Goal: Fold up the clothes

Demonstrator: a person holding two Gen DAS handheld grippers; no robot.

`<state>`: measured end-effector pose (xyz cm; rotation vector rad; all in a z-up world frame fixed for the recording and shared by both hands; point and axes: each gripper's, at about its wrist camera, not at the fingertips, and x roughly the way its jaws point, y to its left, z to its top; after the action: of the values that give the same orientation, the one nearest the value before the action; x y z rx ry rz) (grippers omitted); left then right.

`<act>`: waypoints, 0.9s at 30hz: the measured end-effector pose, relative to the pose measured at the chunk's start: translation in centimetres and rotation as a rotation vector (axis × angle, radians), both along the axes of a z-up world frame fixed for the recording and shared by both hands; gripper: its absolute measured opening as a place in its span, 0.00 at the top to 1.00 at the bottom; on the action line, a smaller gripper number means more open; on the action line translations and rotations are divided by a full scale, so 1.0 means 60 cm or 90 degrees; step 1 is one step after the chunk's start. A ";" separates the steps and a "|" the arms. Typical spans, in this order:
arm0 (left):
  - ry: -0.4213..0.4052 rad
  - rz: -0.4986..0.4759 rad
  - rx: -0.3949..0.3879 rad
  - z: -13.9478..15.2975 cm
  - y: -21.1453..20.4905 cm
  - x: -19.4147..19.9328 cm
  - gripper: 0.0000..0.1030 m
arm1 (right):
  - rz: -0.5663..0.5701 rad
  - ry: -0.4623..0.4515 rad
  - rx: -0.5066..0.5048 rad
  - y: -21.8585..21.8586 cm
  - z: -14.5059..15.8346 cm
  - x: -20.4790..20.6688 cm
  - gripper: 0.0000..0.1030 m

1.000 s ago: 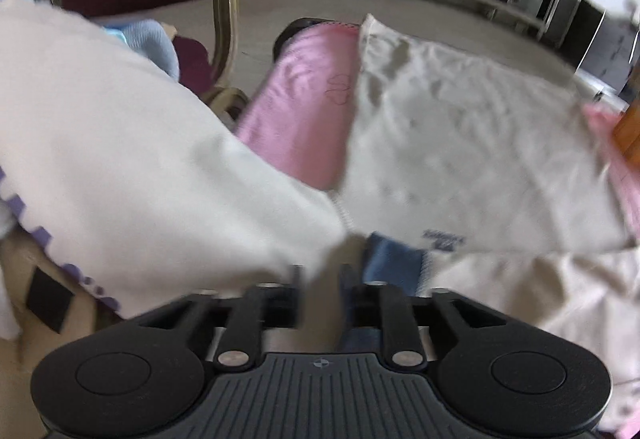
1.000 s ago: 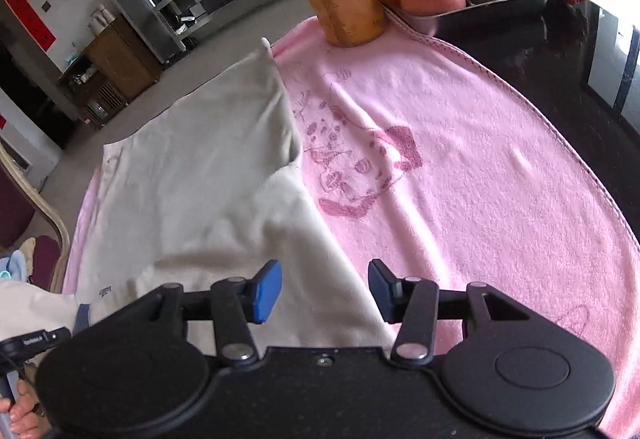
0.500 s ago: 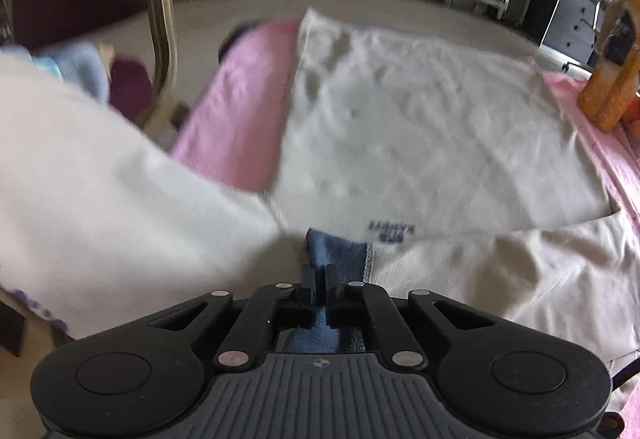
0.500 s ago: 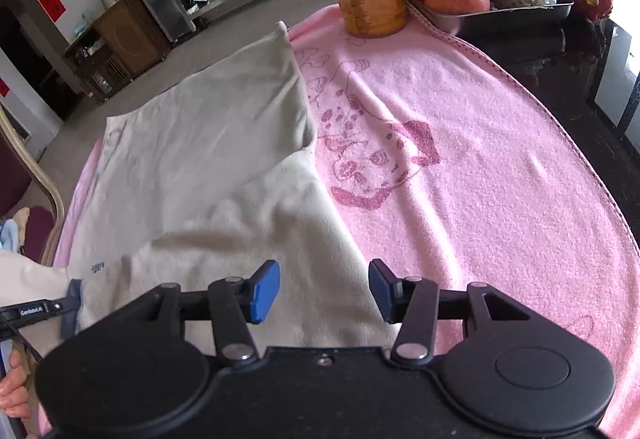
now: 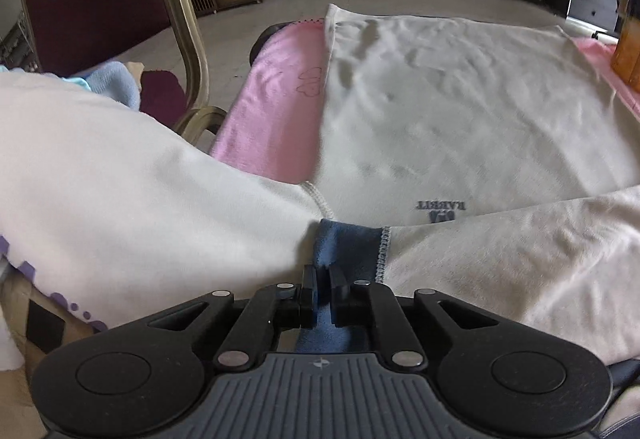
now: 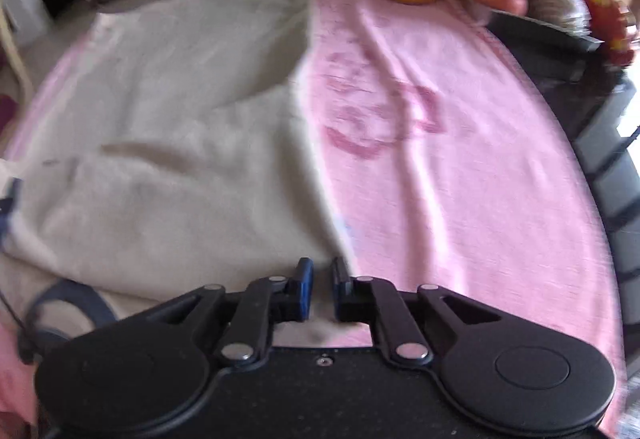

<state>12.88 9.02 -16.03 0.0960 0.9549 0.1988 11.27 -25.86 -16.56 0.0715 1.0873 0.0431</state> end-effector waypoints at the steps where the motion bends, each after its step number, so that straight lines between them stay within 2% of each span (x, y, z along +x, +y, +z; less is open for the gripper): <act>1: 0.001 0.000 0.004 0.000 -0.001 -0.002 0.90 | -0.010 -0.003 -0.007 -0.005 0.002 -0.002 0.87; 4: -0.004 0.014 0.008 0.012 0.003 -0.011 0.87 | -0.039 -0.010 -0.026 -0.020 0.010 -0.010 0.86; 7: -0.047 0.023 0.014 0.051 0.010 -0.033 0.88 | -0.065 -0.023 -0.036 -0.034 0.019 -0.017 0.86; 9: -0.066 0.001 -0.041 0.074 0.014 -0.045 0.88 | -0.057 -0.028 0.001 -0.032 0.021 -0.014 0.86; 11: -0.055 -0.046 -0.107 0.076 0.009 -0.047 0.88 | -0.048 -0.015 0.029 -0.026 0.015 -0.010 0.86; 13: -0.017 -0.104 -0.152 0.060 -0.010 -0.041 0.88 | -0.039 -0.002 0.057 -0.020 0.010 -0.005 0.86; 15: 0.036 -0.151 -0.172 0.033 -0.029 -0.034 0.88 | -0.029 0.012 0.084 -0.014 0.004 0.000 0.86; 17: 0.074 -0.159 -0.152 0.008 -0.039 -0.034 0.84 | -0.020 0.025 0.112 -0.008 -0.002 0.005 0.86; 18: 0.075 -0.154 -0.146 0.007 -0.036 -0.036 0.83 | -0.015 0.031 0.126 -0.006 -0.005 0.007 0.86; 19: 0.077 -0.148 -0.140 0.006 -0.033 -0.038 0.82 | -0.010 0.038 0.140 -0.003 -0.007 0.010 0.88; 21: 0.087 -0.114 -0.128 0.007 -0.017 -0.046 0.85 | -0.001 0.051 0.168 0.003 -0.013 0.015 0.98; 22: 0.092 -0.098 -0.122 0.008 -0.009 -0.050 0.86 | -0.001 0.055 0.171 0.003 -0.015 0.015 0.98; 25: 0.106 -0.049 -0.103 0.010 0.015 -0.062 0.88 | -0.032 0.049 0.124 -0.020 -0.011 -0.001 1.00; 27: 0.078 -0.034 -0.074 0.018 0.016 -0.075 0.88 | -0.036 0.030 0.111 -0.026 -0.004 -0.008 0.93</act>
<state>8.37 9.98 -14.95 0.0263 1.0821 0.0878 10.77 -27.42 -16.77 0.2607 1.1258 0.0850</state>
